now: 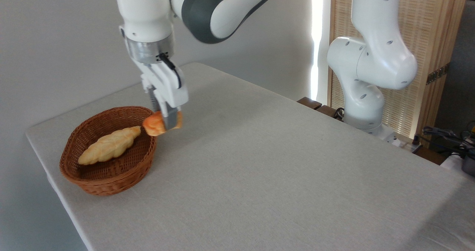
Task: Put bread into the basket
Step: 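Lift the orange bun and carry it over the wicker basket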
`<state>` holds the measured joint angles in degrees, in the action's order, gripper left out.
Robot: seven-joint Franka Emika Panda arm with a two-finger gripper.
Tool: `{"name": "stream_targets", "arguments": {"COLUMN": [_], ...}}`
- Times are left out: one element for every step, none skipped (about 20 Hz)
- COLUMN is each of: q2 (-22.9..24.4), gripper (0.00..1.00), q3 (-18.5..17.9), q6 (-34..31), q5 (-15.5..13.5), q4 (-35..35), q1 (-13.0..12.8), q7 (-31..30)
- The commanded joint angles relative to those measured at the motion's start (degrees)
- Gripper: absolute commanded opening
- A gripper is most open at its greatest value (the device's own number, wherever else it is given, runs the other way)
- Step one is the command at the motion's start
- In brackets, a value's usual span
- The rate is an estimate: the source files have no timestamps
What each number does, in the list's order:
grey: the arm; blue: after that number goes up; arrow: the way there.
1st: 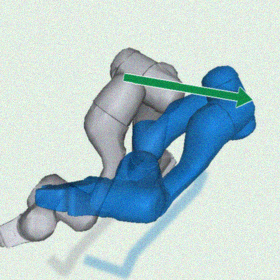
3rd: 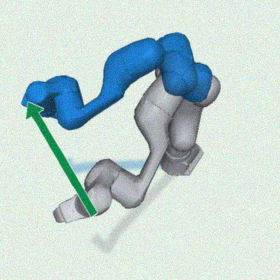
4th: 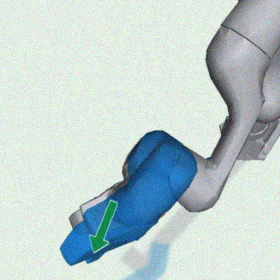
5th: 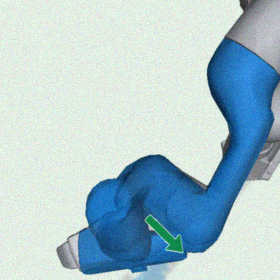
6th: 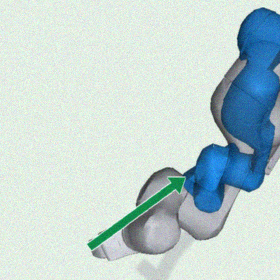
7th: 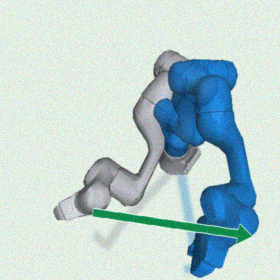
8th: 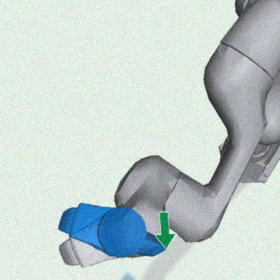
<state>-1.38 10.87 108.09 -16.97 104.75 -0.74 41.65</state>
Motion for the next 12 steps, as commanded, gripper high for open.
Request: {"name": "stream_targets", "arguments": {"q2": [-5.6, -6.9, -8.0, -9.0, -9.9, -11.0, -12.1, -13.3, -14.3, -14.7, -15.0, -15.1], "gripper": [0.37, 0.37, 0.37, 0.39, 0.59, 0.63, 0.65, 0.76, 0.89, 1.0, 1.0, 1.0], "q3": [6.7, 7.9, 8.7, 9.4, 10.0, 10.9, 11.9, 12.5, 12.9, 13.0, 13.0, 13.1], "q6": [12.0, 15.7, 18.4, 20.7, 23.7, 27.3, 30.9, 33.7, 35.4, 35.7, 35.7, 35.7], "q5": [-0.9, -0.9, -1.0, -1.3, -1.7, -1.7, -1.7, -1.5, -1.0, -0.8, -0.9, -0.9], "q4": [-2.0, -2.0, -2.1, -2.1, -2.1, -2.1, -2.1, -2.1, -2.1, -2.1, -2.1, -2.1], "q1": [0.0, -0.2, -0.2, -0.3, -0.3, -0.4, -0.6, -0.7, -0.8, -1.1, -1.2, -1.1], "q7": [-8.9, -10.3, -11.0, -12.1, -13.9, -16.7, -19.0, -20.5, -21.8, -21.9, -21.6, -21.5]}}
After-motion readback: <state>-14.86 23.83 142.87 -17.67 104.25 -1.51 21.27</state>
